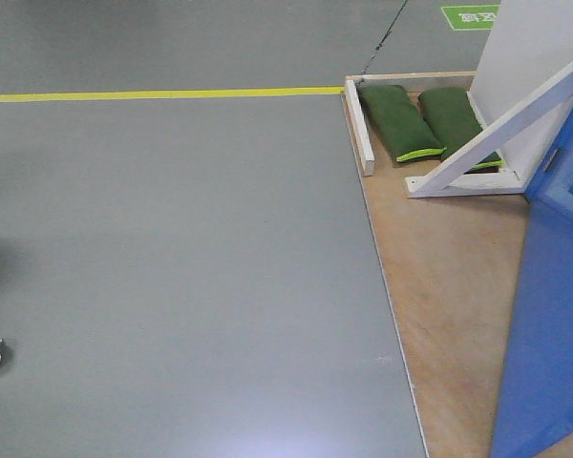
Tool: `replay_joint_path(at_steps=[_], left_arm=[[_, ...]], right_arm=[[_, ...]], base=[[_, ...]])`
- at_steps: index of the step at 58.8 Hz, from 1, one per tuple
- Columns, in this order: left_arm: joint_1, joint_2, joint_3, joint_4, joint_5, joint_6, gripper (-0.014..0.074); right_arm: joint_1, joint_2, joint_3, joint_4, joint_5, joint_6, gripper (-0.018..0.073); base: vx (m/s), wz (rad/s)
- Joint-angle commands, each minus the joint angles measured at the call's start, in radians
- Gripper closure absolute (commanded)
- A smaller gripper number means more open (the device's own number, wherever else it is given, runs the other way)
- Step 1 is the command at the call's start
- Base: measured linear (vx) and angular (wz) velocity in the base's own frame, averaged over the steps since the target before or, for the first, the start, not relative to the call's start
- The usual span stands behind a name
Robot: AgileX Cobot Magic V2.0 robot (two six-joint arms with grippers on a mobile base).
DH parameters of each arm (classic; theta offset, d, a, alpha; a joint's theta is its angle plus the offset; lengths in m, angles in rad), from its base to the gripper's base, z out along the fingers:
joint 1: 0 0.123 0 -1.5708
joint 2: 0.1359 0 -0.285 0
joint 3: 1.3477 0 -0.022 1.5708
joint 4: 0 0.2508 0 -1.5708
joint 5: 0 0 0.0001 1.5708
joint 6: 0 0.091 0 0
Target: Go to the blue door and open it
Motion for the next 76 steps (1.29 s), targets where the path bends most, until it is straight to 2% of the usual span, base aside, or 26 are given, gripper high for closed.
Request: replay_joint_path(at_steps=[1, 4, 13, 25, 30, 39, 45, 50, 62, 68, 76], left_arm=[[0.002, -0.015, 0.004, 0.000, -0.079, -0.003, 0.0526], [0.002, -0.015, 0.004, 0.000, -0.079, -0.003, 0.0526], [0.002, -0.015, 0.004, 0.000, -0.079, -0.003, 0.0526], [0.002, -0.015, 0.004, 0.000, -0.079, -0.003, 0.0526], [0.002, -0.015, 0.004, 0.000, -0.079, -0.003, 0.0526], [0.002, -0.015, 0.004, 0.000, -0.079, -0.003, 0.0526], [0.002, -0.015, 0.004, 0.000, -0.079, -0.003, 0.0526], [0.002, -0.015, 0.004, 0.000, -0.079, -0.003, 0.0526], [0.002, -0.015, 0.004, 0.000, -0.079, -0.003, 0.0526], [0.002, -0.015, 0.004, 0.000, -0.079, -0.003, 0.0526], [0.002, -0.015, 0.004, 0.000, -0.079, -0.003, 0.0526]], right_arm=[[-0.128, 0.063, -0.061, 0.242, -0.076, -0.010, 0.0557], [-0.208, 0.099, -0.085, 0.347, -0.076, -0.010, 0.0557], [-0.374, 0.210, -0.179, 0.533, -0.076, -0.010, 0.0557], [-0.504, 0.390, -0.358, 0.711, -0.077, -0.010, 0.0557], [-0.537, 0.484, -0.448, 0.755, -0.076, -0.014, 0.0557], [-0.535, 0.636, -0.606, 0.800, -0.057, -0.017, 0.0557], [-0.534, 0.731, -0.706, 0.829, 0.042, -0.017, 0.0557], [-0.535, 0.780, -0.768, 0.890, 0.110, -0.017, 0.0557], [-0.536, 0.820, -0.815, 1.010, 0.230, -0.017, 0.0557], [-0.536, 0.820, -0.815, 1.010, 0.373, -0.017, 0.0557], [-0.536, 0.817, -0.815, 1.010, 0.647, -0.017, 0.0557]], base=[[0.00, 0.00], [0.00, 0.00], [0.00, 0.00], [0.00, 0.00], [0.00, 0.00], [0.00, 0.00], [0.00, 0.00], [0.00, 0.00], [0.00, 0.00], [0.00, 0.00], [0.00, 0.00]])
